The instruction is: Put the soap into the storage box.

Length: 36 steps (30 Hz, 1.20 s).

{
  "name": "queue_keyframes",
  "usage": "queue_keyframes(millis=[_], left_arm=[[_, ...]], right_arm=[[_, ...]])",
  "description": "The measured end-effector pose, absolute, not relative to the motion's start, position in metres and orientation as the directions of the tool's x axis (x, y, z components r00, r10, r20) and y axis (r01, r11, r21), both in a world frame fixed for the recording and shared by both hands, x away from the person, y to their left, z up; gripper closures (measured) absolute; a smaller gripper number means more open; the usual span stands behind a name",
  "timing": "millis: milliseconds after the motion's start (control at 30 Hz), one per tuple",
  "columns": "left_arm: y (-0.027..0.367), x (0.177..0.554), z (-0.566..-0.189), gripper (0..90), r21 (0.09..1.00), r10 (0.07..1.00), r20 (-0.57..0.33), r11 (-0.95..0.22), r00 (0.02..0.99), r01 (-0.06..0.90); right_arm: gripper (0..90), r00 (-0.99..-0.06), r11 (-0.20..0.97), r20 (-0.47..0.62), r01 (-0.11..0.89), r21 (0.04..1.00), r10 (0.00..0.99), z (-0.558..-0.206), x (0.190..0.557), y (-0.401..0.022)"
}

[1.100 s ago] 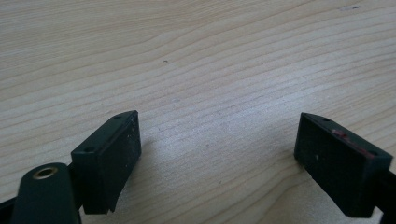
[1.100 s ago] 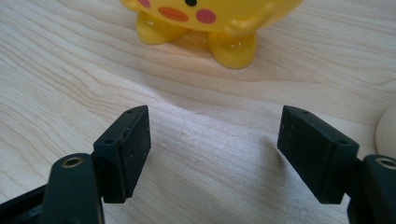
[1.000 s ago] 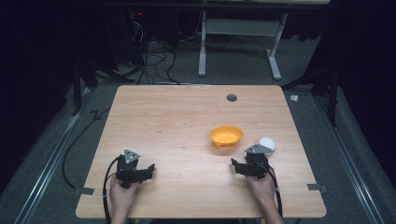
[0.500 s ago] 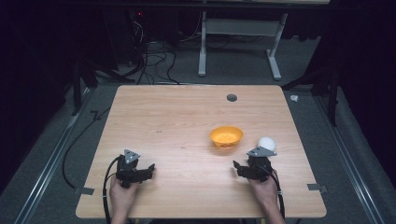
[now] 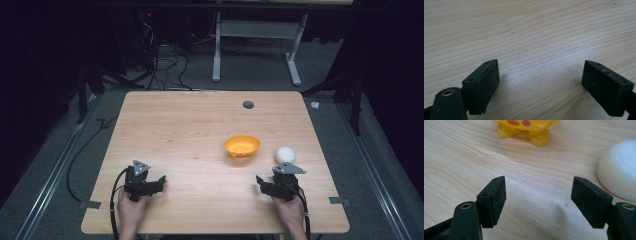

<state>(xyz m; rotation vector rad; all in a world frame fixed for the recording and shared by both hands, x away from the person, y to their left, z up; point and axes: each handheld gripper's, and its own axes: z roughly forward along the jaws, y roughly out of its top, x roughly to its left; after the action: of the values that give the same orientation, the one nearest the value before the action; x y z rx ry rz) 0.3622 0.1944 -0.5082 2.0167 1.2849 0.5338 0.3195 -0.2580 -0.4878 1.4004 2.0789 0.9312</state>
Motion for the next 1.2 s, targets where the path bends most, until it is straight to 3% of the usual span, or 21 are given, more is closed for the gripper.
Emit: queue_keyframes(millis=[667, 1200], left_arm=[[0.194, 0.362, -0.508, 15.1, 0.728, 0.904, -0.017, -0.282, 0.428, 0.625], [0.194, 0.362, -0.508, 15.1, 0.727, 0.904, -0.017, -0.283, 0.428, 0.626]], right_arm=[[28.8, -0.279, 0.184, 0.003, 0.641, 0.746, 0.96, -0.491, 0.304, -0.289], [25.9, -0.189, 0.129, -0.001, 0.666, 0.735, 0.982, -0.49, 0.318, -0.308]])
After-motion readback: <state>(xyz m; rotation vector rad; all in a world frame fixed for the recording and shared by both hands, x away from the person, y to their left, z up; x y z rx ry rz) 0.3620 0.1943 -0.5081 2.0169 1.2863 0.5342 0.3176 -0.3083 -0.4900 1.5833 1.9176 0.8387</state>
